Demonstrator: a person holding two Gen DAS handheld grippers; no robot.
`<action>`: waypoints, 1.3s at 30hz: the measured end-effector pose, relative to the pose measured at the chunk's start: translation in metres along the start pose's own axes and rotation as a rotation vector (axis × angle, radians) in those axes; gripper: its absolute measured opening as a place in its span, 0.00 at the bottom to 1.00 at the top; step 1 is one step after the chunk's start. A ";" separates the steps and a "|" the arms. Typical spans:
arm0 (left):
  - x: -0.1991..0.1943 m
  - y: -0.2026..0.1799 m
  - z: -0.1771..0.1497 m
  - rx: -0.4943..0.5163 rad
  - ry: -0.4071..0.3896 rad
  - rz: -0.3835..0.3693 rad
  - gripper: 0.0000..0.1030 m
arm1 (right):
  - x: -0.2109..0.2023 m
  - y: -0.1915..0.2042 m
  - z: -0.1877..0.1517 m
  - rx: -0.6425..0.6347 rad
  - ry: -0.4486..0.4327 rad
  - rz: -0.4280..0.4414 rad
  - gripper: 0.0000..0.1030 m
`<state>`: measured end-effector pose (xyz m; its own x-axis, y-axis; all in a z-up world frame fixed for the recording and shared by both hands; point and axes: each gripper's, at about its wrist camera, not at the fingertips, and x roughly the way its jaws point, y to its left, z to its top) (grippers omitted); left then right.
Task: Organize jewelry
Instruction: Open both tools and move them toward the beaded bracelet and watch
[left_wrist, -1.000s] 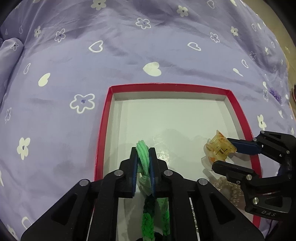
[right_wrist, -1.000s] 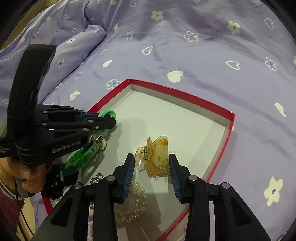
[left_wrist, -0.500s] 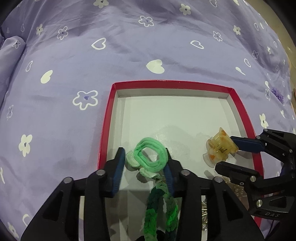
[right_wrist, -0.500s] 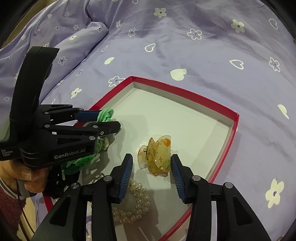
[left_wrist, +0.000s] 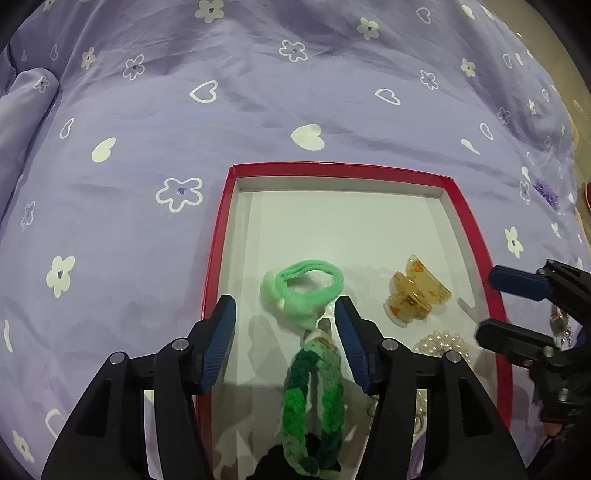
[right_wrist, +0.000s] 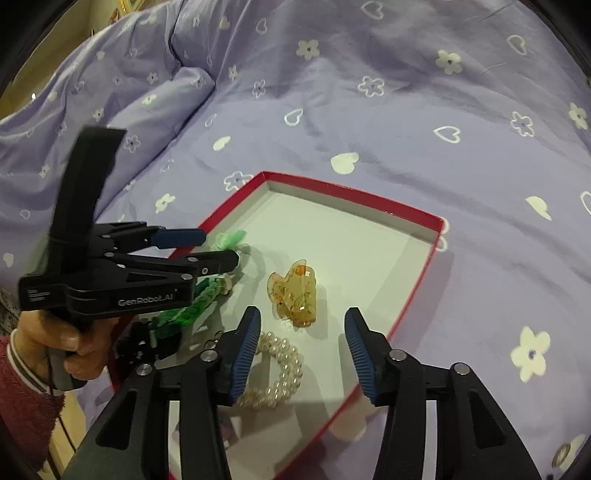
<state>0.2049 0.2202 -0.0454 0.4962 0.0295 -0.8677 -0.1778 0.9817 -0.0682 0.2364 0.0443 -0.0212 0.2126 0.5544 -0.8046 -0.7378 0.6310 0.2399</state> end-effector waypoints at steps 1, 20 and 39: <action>-0.001 -0.001 -0.001 -0.001 -0.001 -0.002 0.55 | -0.007 -0.001 -0.002 0.010 -0.015 0.005 0.56; -0.072 -0.055 -0.035 -0.031 -0.088 -0.146 0.72 | -0.117 -0.060 -0.074 0.242 -0.155 -0.053 0.61; -0.091 -0.178 -0.075 0.149 -0.053 -0.286 0.73 | -0.203 -0.119 -0.187 0.439 -0.200 -0.260 0.63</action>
<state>0.1276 0.0287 0.0084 0.5522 -0.2452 -0.7969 0.0996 0.9683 -0.2289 0.1608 -0.2446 0.0116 0.5012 0.4153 -0.7592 -0.3170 0.9045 0.2854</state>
